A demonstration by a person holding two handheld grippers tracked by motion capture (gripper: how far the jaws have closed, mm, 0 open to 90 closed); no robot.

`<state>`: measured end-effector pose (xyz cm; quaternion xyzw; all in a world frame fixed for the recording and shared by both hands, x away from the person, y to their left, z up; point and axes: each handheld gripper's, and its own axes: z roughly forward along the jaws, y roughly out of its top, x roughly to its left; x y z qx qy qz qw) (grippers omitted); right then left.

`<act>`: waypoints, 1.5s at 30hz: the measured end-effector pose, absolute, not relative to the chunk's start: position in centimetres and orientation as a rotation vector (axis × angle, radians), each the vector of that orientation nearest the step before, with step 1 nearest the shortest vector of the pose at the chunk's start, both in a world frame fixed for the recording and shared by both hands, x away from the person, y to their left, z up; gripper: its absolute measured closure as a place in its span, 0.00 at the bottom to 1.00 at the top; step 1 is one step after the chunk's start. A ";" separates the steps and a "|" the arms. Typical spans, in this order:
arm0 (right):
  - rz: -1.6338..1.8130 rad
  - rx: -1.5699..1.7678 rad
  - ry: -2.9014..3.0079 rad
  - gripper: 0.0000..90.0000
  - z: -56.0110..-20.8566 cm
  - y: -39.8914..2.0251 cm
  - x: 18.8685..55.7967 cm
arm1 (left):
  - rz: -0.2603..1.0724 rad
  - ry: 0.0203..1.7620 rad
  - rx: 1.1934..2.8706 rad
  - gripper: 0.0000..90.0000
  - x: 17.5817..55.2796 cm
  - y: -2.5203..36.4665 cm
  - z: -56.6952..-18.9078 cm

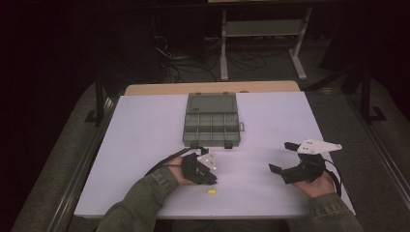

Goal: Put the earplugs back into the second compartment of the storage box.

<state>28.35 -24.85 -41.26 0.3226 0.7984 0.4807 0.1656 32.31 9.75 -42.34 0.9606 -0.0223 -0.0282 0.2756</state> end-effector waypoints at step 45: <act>1.376 0.917 2.281 0.02 -41.3 -24.9 28.2 | 0.047 0.108 2.503 0.92 40.3 11.7 -31.8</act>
